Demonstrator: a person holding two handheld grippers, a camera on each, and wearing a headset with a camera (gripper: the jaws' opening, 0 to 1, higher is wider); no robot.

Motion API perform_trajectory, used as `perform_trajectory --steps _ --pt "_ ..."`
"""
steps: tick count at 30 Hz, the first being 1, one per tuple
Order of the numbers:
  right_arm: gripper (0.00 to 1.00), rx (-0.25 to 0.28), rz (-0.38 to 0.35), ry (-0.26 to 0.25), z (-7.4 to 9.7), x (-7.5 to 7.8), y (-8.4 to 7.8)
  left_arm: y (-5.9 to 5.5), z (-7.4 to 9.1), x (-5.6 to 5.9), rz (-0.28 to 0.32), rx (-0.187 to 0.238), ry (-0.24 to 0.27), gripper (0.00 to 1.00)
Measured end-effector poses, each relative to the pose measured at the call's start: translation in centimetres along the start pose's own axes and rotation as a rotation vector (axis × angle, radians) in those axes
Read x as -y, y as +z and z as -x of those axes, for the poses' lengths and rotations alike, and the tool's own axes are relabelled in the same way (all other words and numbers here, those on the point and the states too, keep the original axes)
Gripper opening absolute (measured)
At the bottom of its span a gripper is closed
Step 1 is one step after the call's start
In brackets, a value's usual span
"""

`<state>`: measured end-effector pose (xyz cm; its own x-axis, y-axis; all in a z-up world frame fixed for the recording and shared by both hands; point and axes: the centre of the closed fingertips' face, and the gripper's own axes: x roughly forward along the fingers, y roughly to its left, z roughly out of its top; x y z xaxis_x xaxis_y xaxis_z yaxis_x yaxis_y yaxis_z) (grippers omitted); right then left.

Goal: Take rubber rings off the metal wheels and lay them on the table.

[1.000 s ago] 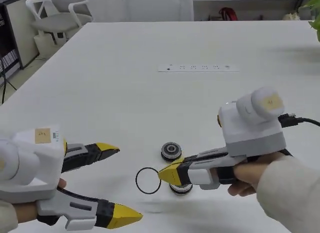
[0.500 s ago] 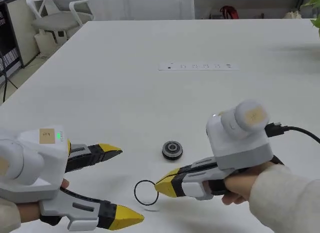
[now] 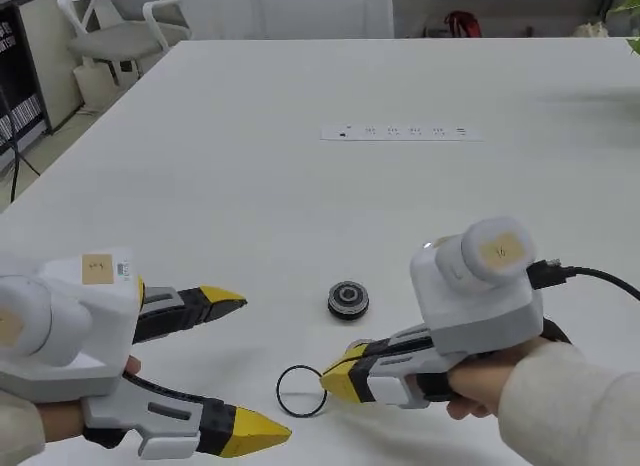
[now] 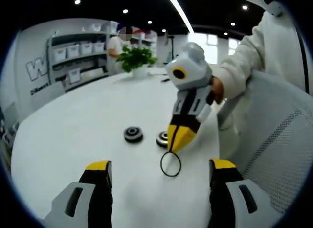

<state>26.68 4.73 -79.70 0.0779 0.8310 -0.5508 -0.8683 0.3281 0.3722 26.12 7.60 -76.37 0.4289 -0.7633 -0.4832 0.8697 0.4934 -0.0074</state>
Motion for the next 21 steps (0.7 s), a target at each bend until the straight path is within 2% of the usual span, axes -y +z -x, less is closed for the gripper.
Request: perform_trajectory --steps 9,14,21 --pt "0.00 0.006 0.005 -0.026 0.13 0.72 -0.02 -0.08 -0.01 -0.05 0.002 -0.003 -0.001 0.83" --pt "0.00 0.013 -0.005 -0.013 0.09 0.48 0.07 -0.12 0.00 -0.12 0.002 -0.004 0.001 0.82" --pt "0.06 0.026 0.005 -0.018 0.36 0.61 0.49 -0.12 -0.01 -0.11 0.003 -0.005 0.000 0.82"
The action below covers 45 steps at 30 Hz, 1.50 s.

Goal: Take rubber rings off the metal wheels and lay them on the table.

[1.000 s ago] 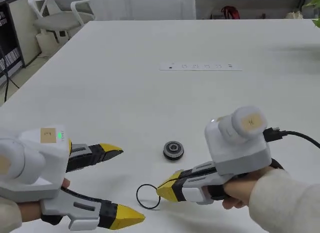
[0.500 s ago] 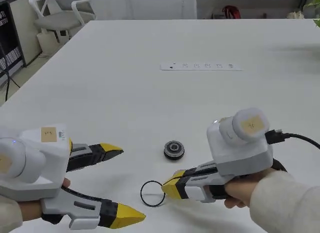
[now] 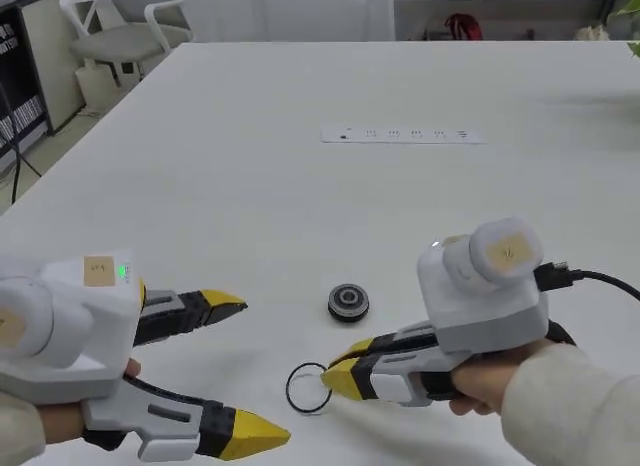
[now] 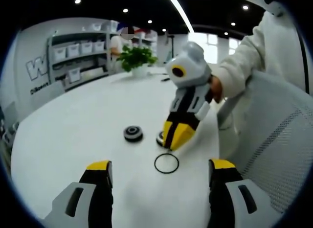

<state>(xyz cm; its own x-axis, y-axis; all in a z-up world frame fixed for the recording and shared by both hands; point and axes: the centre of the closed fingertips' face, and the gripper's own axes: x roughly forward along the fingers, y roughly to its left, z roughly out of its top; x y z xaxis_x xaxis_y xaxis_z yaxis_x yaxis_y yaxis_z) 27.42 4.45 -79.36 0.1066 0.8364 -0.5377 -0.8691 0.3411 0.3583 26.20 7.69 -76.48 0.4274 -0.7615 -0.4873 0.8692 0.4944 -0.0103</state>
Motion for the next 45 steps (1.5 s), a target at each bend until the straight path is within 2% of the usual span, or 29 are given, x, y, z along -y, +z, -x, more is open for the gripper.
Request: perform_trajectory --steps 7,20,30,45 --pt "0.12 0.014 0.016 -0.021 0.4 0.4 0.4 0.0 0.0 0.0 -0.001 -0.002 -0.003 0.82" --pt "0.15 0.064 0.027 -0.058 1.9 1.4 1.9 0.2 0.0 0.4 -0.004 -0.002 -0.005 0.81" --pt "0.22 0.113 0.005 -0.083 3.3 2.4 3.1 0.2 0.0 0.3 -0.002 -0.004 -0.001 0.81" --pt "0.41 0.187 0.026 -0.109 5.3 3.5 4.6 0.1 0.0 0.2 0.001 -0.006 -0.001 0.81"
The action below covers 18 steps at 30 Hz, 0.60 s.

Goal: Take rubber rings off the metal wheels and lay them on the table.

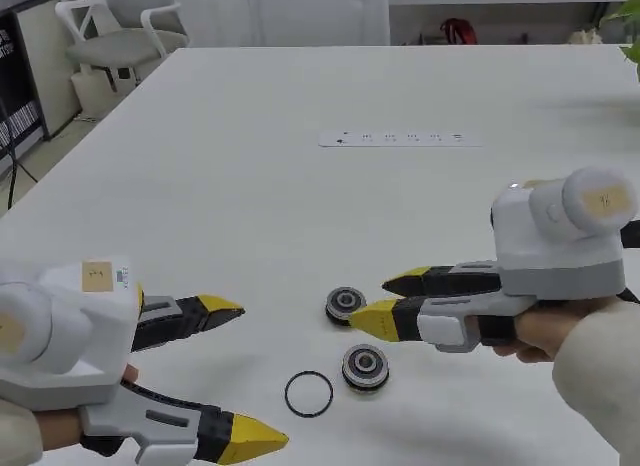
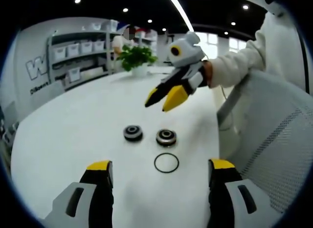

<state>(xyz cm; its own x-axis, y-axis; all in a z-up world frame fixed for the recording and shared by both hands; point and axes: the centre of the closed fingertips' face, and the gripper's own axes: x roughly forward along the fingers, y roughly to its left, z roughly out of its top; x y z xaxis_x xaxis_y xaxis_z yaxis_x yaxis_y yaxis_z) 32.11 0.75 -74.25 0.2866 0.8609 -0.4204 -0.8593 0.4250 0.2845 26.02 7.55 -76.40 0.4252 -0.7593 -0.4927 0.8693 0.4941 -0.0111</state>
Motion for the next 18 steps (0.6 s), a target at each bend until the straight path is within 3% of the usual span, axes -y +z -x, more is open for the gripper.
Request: perform_trajectory --steps 18 --pt "0.65 0.040 0.023 -0.018 1.1 1.1 0.8 -0.3 0.0 -0.5 0.016 0.008 0.002 0.82"
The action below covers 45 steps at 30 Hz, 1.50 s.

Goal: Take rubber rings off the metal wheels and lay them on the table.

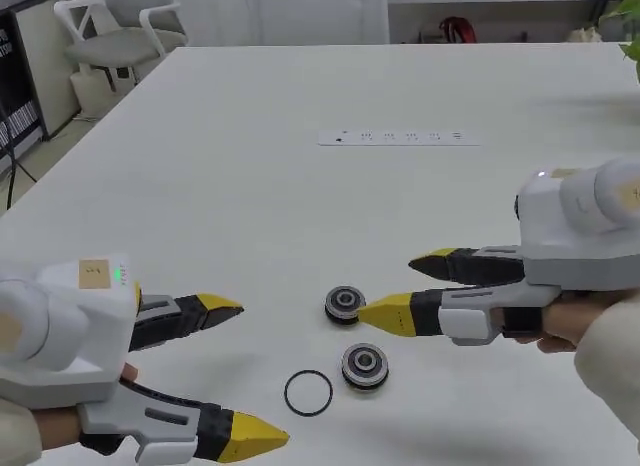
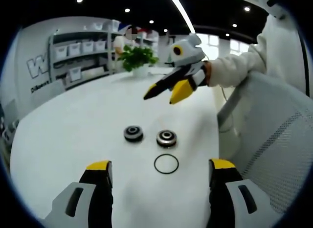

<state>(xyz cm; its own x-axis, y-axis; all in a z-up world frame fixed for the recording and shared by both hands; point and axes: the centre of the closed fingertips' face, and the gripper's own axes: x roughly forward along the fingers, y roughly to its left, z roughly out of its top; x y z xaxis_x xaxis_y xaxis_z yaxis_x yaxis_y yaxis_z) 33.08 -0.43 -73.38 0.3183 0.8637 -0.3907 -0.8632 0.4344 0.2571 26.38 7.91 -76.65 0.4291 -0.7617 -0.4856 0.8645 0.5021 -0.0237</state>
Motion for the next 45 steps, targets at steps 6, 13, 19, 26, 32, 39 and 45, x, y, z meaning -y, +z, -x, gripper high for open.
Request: perform_trajectory --steps 6,13,19,26,32,39,45 --pt "0.72 0.006 0.015 0.010 0.2 -0.1 0.1 0.2 0.1 -0.2 0.006 0.009 0.009 0.82" --pt "0.76 -0.004 0.030 0.027 0.2 -0.3 -0.2 0.5 0.2 -0.1 -0.011 0.004 0.015 0.83" --pt "0.75 -0.019 0.050 0.039 0.1 -0.5 -0.6 1.6 0.5 -0.1 -0.009 0.033 0.020 0.83" --pt "0.75 -0.034 0.051 0.045 0.0 -0.5 -1.0 2.8 0.7 -0.2 -0.009 0.056 0.019 0.84" --pt "0.74 -0.047 0.057 0.052 0.0 -0.5 -1.3 4.2 1.0 -0.8 -0.031 0.073 0.025 0.84" --pt "0.73 -0.057 0.071 0.059 -0.1 -0.7 -1.6 5.1 1.1 -1.7 -0.089 0.046 0.023 0.82" --pt "0.72 -0.057 0.075 0.060 0.0 -0.7 -1.6 7.3 0.6 -2.2 -0.119 0.071 0.010 0.81"
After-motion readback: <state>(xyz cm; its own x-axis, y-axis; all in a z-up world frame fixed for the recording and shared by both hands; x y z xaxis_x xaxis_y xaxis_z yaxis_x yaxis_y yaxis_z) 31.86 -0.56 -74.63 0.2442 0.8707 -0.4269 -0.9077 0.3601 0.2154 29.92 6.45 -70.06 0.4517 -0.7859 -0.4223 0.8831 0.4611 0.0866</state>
